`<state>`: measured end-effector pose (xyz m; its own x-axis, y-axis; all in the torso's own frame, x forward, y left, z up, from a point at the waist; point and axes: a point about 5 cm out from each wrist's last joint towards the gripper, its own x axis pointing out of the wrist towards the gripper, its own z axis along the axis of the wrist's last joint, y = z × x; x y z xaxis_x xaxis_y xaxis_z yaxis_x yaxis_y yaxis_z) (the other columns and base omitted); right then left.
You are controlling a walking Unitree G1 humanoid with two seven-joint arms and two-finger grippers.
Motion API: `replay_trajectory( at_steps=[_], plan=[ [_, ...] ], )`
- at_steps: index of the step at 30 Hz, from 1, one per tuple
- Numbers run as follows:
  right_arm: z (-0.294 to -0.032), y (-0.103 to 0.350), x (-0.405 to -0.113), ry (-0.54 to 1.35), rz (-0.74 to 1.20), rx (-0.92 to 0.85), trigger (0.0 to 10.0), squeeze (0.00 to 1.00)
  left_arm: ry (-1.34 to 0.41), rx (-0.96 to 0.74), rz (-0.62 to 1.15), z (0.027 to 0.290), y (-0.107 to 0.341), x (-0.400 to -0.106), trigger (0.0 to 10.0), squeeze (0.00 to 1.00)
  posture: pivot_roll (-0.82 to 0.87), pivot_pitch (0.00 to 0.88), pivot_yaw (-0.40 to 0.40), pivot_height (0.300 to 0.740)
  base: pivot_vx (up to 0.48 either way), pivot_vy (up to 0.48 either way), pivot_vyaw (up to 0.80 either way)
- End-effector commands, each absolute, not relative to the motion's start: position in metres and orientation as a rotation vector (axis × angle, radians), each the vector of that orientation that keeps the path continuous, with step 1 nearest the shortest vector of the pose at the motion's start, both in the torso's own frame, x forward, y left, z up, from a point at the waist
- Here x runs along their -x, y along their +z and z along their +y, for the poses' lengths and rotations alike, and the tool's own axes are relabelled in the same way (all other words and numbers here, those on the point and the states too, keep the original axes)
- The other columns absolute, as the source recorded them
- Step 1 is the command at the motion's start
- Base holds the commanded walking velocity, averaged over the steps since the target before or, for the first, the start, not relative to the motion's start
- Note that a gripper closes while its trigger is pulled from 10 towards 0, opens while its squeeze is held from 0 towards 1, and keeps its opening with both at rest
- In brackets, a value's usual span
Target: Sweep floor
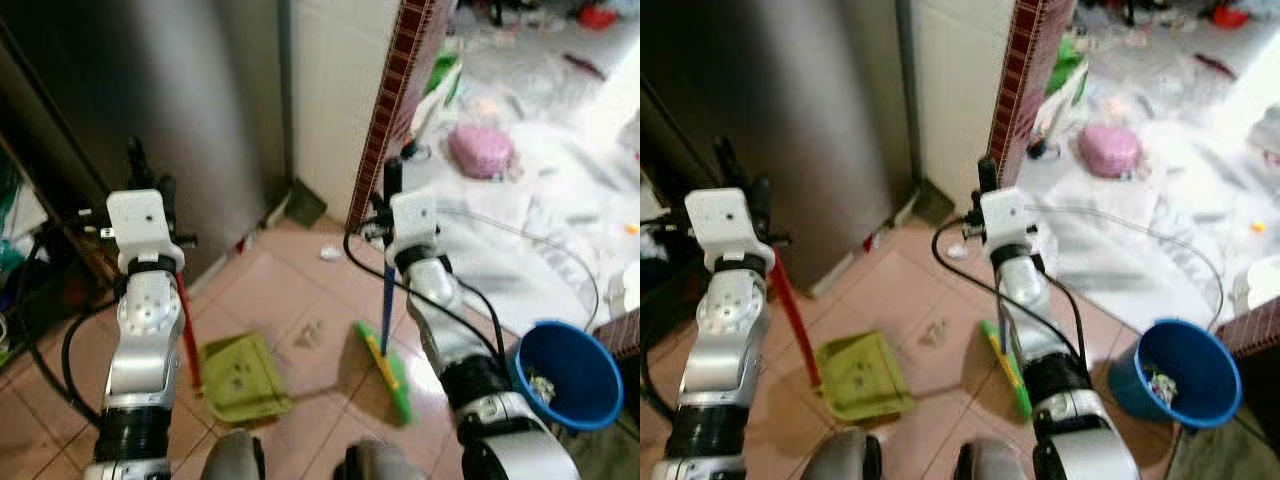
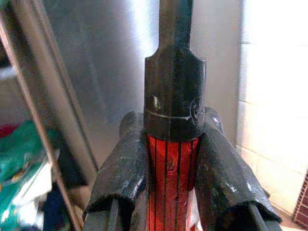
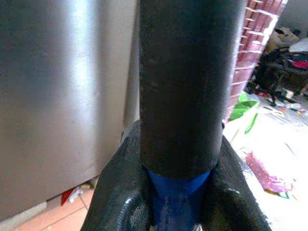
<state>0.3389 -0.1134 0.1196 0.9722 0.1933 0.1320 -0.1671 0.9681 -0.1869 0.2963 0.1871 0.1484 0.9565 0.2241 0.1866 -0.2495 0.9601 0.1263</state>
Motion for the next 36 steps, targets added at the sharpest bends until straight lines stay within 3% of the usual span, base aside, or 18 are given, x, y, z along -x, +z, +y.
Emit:
replay_trajectory(
  at_steps=[1, 27, 36],
  plan=[
    [-0.1206, 0.1265, -0.3409, 0.164, -0.184, 0.187, 10.0, 0.00, 0.227, -0.152, -0.221, 0.1815, 0.1591, -0.2987, 10.0, 0.00, -0.01, 0.094, -0.026, 0.740, 0.341, 0.000, 0.40],
    [-0.1224, 0.1265, -0.3423, 0.160, -0.181, 0.173, 10.0, 0.00, 0.219, -0.157, -0.225, 0.1808, 0.1582, -0.3019, 10.0, 0.00, -0.01, 0.086, -0.028, 0.740, 0.369, 0.000, 0.00],
    [-0.1233, 0.1261, -0.3428, 0.155, -0.179, 0.171, 10.0, 0.00, 0.218, -0.159, -0.222, 0.1800, 0.1572, -0.3029, 10.0, 0.00, -0.01, 0.088, -0.028, 0.740, 0.342, 0.335, 0.00]
  ],
)
